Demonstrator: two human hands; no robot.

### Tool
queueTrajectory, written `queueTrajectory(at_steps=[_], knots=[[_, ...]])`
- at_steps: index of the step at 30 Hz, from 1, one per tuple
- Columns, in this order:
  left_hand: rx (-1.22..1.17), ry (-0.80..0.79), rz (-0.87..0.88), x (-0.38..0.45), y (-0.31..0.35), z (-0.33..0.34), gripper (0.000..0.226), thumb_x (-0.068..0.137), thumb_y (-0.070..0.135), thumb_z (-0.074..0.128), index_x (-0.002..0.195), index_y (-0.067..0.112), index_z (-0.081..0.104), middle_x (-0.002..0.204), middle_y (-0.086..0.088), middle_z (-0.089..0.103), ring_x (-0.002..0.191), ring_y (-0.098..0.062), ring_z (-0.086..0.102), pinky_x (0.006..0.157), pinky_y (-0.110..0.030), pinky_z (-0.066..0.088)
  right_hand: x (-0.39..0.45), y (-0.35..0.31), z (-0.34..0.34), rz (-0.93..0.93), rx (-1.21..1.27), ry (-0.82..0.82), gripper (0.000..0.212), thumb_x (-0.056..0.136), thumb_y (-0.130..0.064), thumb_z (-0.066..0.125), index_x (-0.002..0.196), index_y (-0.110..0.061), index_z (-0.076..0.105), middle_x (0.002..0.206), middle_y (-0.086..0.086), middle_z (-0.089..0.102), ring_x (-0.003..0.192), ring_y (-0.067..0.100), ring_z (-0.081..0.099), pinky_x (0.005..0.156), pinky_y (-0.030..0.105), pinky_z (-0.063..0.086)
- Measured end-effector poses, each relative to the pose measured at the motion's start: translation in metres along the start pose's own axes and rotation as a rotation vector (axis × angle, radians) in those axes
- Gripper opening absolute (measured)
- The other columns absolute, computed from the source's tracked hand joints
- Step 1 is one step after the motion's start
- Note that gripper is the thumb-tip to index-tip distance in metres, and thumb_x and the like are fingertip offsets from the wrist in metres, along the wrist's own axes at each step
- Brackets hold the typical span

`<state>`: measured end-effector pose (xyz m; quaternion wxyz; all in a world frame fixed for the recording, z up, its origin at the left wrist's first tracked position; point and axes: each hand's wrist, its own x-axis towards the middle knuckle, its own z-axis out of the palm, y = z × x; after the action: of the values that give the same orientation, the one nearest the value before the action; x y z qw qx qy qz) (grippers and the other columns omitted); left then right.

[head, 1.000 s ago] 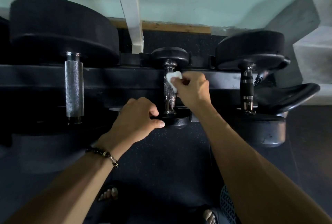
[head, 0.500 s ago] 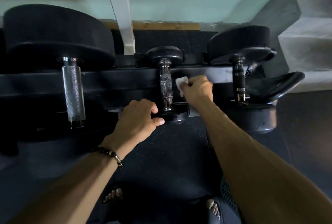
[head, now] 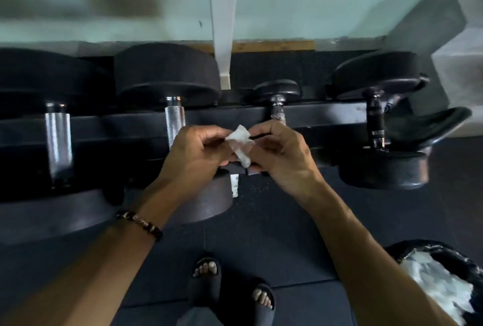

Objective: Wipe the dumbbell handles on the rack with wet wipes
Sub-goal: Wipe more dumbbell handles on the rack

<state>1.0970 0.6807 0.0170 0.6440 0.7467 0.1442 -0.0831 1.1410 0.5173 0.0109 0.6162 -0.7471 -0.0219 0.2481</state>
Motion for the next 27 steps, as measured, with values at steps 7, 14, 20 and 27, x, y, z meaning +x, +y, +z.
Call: queueTrajectory(at_steps=[7, 14, 20, 27], knots=[[0.375, 0.236, 0.006, -0.046, -0.034, -0.059, 0.023, 0.089, 0.017, 0.07, 0.096, 0.039, 0.069, 0.088, 0.022, 0.071, 0.089, 0.004, 0.068, 0.081, -0.013, 0.053, 0.011, 0.016, 0.075, -0.13, -0.221, -0.015, 0.012, 0.081, -0.013, 0.076, 0.082, -0.025, 0.073, 0.073, -0.008, 0.072, 0.07, 0.01, 0.069, 0.07, 0.035, 0.059], [0.583, 0.255, -0.18, -0.075, -0.055, -0.079, 0.034, 0.077, 0.055, 0.071, 0.106, 0.037, 0.071, 0.102, 0.022, 0.067, 0.086, 0.012, 0.057, 0.064, 0.0, 0.037, 0.097, 0.011, 0.115, -0.34, -0.43, 0.118, 0.021, 0.087, -0.011, 0.066, 0.105, -0.018, 0.077, 0.085, -0.006, 0.071, 0.072, 0.005, 0.059, 0.069, 0.016, 0.05], [0.462, 0.257, -0.151, -0.073, -0.068, -0.082, 0.027, 0.075, 0.053, 0.074, 0.097, 0.037, 0.072, 0.096, 0.026, 0.065, 0.095, 0.015, 0.054, 0.071, 0.0, 0.036, 0.082, 0.029, 0.104, -0.602, -0.749, -0.141, 0.009, 0.089, -0.014, 0.069, 0.081, -0.011, 0.073, 0.07, -0.006, 0.062, 0.057, 0.01, 0.053, 0.058, 0.021, 0.043], [0.411, 0.279, -0.082, -0.074, -0.076, -0.08, 0.027, 0.074, 0.055, 0.072, 0.095, 0.037, 0.072, 0.093, 0.026, 0.063, 0.098, 0.018, 0.049, 0.074, 0.001, 0.034, 0.111, 0.015, 0.108, -0.735, -0.845, -0.009, 0.012, 0.088, -0.019, 0.067, 0.081, -0.012, 0.073, 0.071, -0.002, 0.064, 0.059, 0.018, 0.057, 0.06, 0.031, 0.051]])
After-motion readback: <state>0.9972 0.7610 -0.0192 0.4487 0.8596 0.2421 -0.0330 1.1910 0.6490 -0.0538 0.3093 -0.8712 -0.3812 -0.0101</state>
